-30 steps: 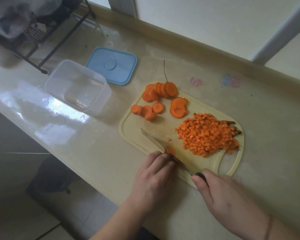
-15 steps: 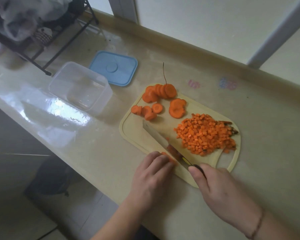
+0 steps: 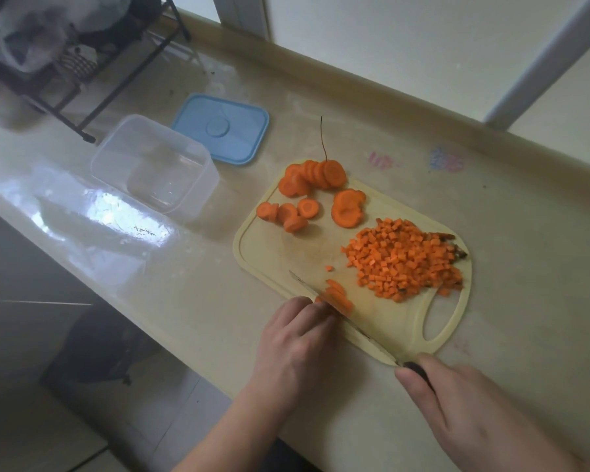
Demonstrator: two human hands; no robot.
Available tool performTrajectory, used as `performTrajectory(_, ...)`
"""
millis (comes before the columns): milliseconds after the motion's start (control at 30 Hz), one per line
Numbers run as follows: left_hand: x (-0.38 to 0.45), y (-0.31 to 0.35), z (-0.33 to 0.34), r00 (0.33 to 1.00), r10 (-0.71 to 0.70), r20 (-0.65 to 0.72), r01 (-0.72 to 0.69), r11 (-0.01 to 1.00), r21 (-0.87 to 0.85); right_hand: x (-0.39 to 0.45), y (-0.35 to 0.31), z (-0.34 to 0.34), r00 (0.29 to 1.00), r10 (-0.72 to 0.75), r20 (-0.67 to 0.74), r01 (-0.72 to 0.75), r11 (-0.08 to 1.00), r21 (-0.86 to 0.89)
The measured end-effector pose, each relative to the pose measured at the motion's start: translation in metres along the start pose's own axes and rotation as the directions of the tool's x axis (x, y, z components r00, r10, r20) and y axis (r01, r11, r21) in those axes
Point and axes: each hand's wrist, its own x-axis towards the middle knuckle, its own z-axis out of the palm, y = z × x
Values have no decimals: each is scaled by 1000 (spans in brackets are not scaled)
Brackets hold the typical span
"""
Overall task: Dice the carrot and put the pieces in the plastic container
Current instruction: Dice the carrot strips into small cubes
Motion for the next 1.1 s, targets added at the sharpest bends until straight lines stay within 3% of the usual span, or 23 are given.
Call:
performTrajectory(133,-2,0,1,1000,1,5,0,1000,-23,11,-19,-1,999,3,48,0,998,-67)
performTrajectory(200,-2,0,1,1000,-2,6,3,1000,-26,23,-32,1,999,-47,4,47,997,-57)
performTrajectory(300,-1,0,-2,999,10,40,-9,1000,-20,40,-32,-1,991,-96,-92,98,995,20)
performTrajectory(533,-8,-2,-5,998,4,58,-4,1000,-1,33,-15,-1,989,-96,-116,115,979,167)
performTrajectory(867,-4,-2,-2,999,-5,41,5,1000,2,11,-8,-2,994,-74,-81,77,997,31)
performTrajectory(1100,-3,0,0,999,-31,10,32,999,-33,19,-31,-4,999,-26,29,29,996,-86)
